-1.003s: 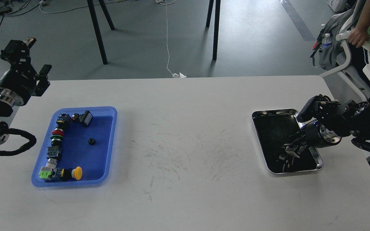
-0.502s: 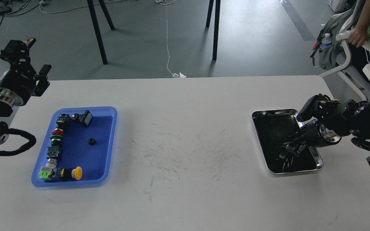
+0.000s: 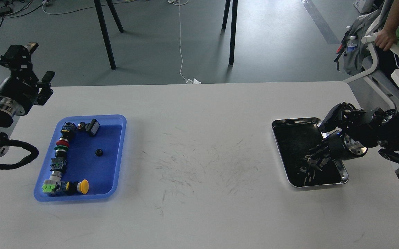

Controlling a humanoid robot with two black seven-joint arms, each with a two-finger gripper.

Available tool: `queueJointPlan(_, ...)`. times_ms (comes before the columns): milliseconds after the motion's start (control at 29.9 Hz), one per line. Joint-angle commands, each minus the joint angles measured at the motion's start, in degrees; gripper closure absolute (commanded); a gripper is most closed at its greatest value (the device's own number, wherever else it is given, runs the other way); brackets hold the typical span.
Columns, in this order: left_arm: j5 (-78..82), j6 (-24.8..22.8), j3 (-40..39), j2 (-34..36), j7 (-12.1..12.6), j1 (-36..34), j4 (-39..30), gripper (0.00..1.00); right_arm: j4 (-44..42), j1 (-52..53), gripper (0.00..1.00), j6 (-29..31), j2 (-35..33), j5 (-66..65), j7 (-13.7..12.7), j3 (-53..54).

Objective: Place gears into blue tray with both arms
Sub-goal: 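Lift the gear and carry it with the right gripper toward the table center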

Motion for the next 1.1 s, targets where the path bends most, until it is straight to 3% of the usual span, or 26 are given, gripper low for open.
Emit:
queueJointPlan(0,0.0,0.0,0.0,-0.01,0.0,0.02,0.0,0.02,0.07,0.15,0.96,0.0,-0.02,-0.04,0.01,0.12)
queueJointPlan(401,0.09,0.0,0.0,0.16,0.0,0.02,0.0,0.02,0.07,3.23,0.99,-0.7,0.94,0.05,-0.08,6.62)
queueJointPlan(569,0.09,0.0,0.0,0.6,0.0,0.45,-0.09,0.02,-1.85,2.97,0.99,-2.02,5.41,0.14,-0.43,12.24)
queueJointPlan(1070,0.0,-0.09,0.0,3.15,0.0,0.63,-0.88,0.02,-12.31,-2.74,0.99,-20.73,26.59,2.33,-0.79,23.77)
